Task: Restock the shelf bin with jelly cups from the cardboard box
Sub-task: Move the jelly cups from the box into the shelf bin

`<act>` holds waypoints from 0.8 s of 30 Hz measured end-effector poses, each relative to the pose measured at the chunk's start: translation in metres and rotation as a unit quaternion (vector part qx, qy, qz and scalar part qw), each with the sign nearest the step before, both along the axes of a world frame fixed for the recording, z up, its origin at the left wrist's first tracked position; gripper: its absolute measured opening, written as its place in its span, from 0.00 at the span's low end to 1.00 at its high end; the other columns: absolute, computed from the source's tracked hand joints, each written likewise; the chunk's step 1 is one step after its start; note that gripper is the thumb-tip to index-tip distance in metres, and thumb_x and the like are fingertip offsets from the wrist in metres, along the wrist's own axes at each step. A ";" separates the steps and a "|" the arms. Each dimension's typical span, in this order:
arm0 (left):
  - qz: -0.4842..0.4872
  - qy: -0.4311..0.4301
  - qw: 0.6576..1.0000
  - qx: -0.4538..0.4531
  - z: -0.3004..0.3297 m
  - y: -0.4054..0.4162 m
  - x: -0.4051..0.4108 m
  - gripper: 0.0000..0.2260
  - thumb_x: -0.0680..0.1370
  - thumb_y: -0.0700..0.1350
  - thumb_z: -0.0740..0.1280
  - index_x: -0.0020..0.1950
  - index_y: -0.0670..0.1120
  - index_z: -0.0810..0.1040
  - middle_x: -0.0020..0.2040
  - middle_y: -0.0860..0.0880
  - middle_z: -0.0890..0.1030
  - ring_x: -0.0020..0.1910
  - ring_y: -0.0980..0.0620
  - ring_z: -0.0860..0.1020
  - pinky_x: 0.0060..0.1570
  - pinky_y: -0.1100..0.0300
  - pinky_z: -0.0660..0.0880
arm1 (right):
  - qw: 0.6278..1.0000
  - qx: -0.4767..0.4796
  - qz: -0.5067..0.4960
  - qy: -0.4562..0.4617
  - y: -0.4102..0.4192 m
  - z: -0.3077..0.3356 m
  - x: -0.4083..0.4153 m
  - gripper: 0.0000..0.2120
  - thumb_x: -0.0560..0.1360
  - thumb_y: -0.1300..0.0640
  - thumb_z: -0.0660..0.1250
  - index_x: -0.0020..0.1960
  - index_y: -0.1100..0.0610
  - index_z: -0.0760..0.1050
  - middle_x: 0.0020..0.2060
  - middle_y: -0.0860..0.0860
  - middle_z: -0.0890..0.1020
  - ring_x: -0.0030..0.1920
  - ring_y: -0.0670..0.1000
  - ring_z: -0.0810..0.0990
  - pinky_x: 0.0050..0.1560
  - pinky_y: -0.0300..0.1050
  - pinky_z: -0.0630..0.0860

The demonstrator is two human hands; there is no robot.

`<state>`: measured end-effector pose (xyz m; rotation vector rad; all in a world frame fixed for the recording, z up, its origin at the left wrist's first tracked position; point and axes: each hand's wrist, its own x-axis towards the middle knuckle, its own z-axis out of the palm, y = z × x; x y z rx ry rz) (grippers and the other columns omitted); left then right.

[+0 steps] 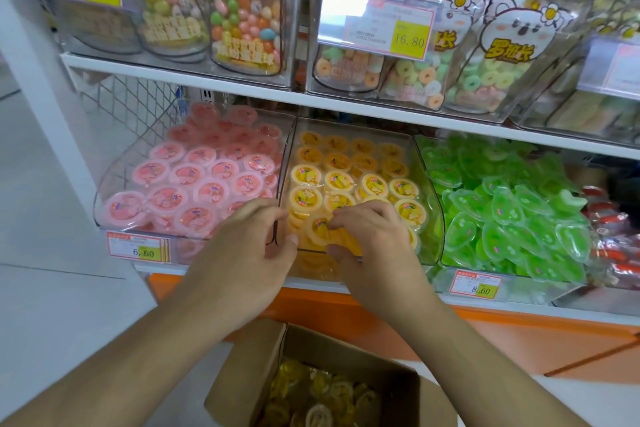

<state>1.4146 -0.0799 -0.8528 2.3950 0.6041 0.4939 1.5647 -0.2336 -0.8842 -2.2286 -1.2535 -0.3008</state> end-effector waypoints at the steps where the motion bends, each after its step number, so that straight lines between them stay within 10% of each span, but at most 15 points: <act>1: 0.001 0.003 1.000 0.001 0.000 0.000 0.000 0.19 0.83 0.55 0.64 0.73 0.54 0.75 0.71 0.64 0.69 0.66 0.65 0.67 0.62 0.66 0.61 | 1.000 -0.004 -0.001 -0.004 -0.001 0.000 0.001 0.16 0.72 0.56 0.78 0.59 0.50 0.83 0.56 0.41 0.83 0.62 0.53 0.73 0.62 0.55 0.74; 19: -0.049 -0.033 0.998 -0.001 -0.004 -0.018 -0.034 0.11 0.81 0.53 0.66 0.62 0.57 0.81 0.57 0.62 0.78 0.56 0.64 0.76 0.56 0.70 0.70 | 0.994 0.056 0.081 0.041 -0.048 0.014 -0.028 0.16 0.76 0.59 0.75 0.63 0.53 0.81 0.58 0.45 0.82 0.62 0.49 0.77 0.63 0.38 0.71; 24: -0.099 0.084 0.991 -0.028 -0.054 -0.038 -0.049 0.11 0.82 0.56 0.65 0.64 0.59 0.78 0.57 0.62 0.78 0.54 0.62 0.77 0.53 0.62 0.76 | 0.985 -0.001 0.125 0.121 -0.065 -0.016 -0.058 0.13 0.76 0.58 0.74 0.61 0.52 0.82 0.52 0.42 0.81 0.52 0.41 0.78 0.52 0.30 0.70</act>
